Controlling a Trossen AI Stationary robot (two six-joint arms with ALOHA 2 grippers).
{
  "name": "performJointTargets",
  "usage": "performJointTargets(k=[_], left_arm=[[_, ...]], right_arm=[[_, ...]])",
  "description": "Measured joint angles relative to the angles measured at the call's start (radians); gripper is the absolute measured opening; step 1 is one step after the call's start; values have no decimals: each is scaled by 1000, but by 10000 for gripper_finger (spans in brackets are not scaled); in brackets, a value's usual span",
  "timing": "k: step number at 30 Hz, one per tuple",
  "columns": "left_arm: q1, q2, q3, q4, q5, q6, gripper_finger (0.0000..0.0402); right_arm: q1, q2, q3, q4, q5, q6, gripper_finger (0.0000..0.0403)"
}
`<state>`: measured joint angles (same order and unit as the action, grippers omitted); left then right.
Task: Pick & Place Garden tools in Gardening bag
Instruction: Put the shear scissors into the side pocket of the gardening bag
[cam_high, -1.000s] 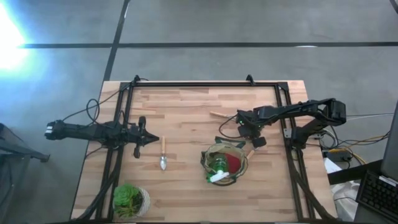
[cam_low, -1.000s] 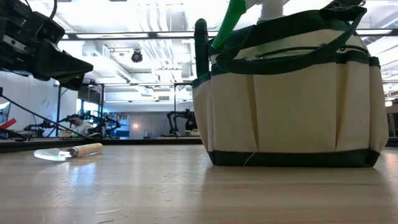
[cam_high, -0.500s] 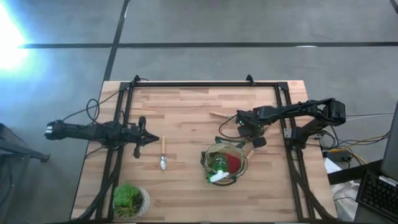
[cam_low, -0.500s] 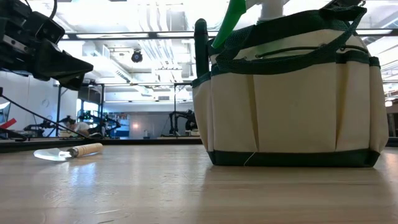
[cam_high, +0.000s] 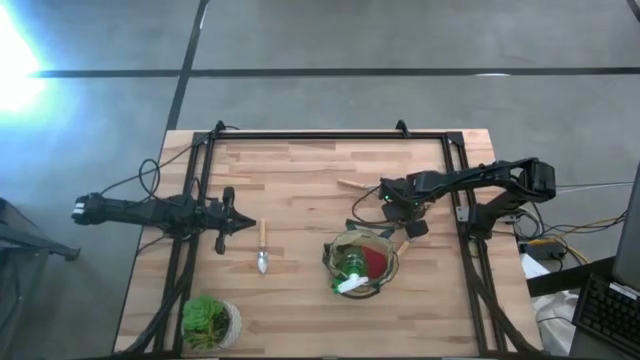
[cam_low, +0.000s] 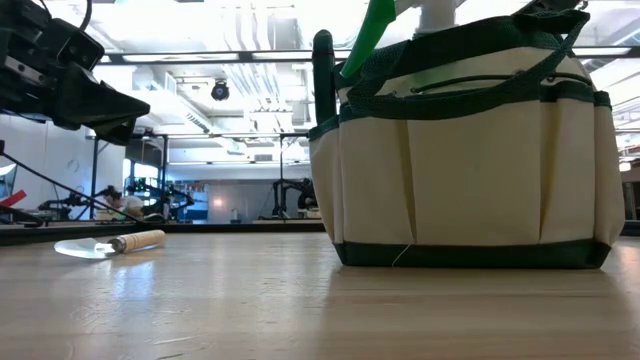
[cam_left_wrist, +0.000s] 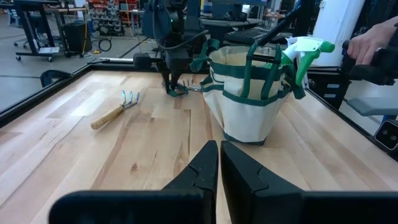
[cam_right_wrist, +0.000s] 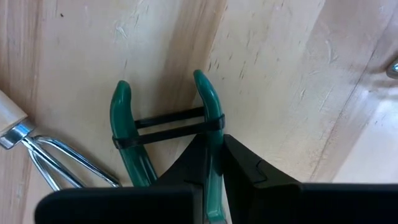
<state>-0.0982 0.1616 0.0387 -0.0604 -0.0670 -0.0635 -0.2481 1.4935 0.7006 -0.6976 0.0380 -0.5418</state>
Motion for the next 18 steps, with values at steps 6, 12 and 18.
performJointTargets(k=[6, 12, 18], left_arm=[[0, 0, 0, 0, 0, 0, 23], [0, 0, 0, 0, 0, 0, 23], [0, 0, 0, 0, 0, 0, 23]], right_arm=[[-3, -4, 21, -57, 41, 7, 17], [-27, -6, 69, -63, 37, 16, 17], [-40, -30, 101, -82, 29, 31, 17]])
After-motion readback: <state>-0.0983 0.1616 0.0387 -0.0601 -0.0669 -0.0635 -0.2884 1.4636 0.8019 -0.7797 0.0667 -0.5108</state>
